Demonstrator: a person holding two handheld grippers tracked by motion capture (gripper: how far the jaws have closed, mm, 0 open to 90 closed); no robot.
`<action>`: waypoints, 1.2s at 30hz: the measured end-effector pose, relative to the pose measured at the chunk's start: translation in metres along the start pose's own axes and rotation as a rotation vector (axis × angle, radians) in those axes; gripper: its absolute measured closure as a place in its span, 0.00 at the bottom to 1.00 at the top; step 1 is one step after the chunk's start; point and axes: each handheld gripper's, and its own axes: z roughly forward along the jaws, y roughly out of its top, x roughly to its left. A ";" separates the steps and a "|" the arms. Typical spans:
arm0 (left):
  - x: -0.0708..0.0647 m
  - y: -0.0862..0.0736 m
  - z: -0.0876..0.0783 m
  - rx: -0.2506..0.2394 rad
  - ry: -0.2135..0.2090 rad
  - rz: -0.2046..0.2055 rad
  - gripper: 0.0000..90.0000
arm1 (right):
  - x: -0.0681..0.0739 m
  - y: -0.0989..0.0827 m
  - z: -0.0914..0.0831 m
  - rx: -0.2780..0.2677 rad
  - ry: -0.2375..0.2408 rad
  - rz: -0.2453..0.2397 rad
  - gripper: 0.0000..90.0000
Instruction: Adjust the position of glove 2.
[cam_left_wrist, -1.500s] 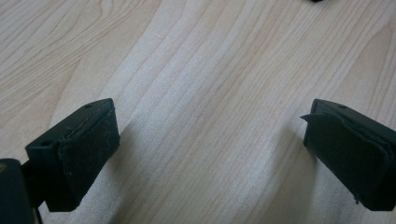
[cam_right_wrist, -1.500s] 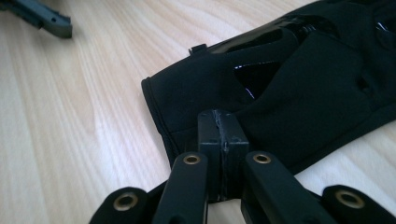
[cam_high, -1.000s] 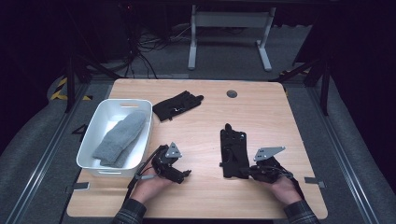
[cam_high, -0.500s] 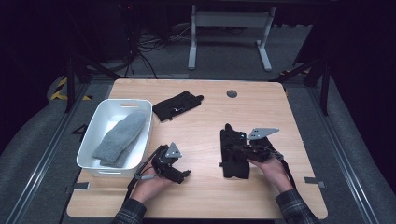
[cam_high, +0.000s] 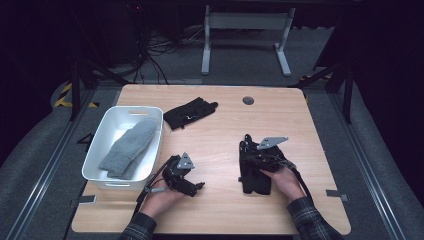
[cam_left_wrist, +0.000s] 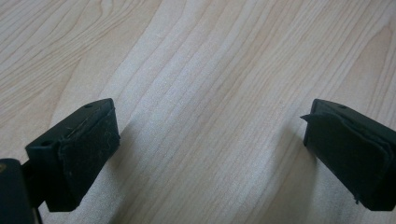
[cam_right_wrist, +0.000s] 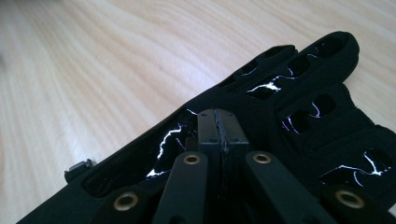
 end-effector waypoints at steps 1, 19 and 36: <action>0.000 0.000 0.000 0.000 0.000 0.000 0.04 | 0.001 -0.002 -0.003 0.003 -0.002 0.002 1.00; 0.000 0.000 0.000 0.000 0.002 -0.004 0.04 | 0.025 -0.049 -0.052 0.010 0.011 0.006 0.99; 0.000 0.001 0.001 0.013 0.000 0.006 0.01 | -0.038 -0.069 -0.087 -0.107 -0.247 0.173 0.38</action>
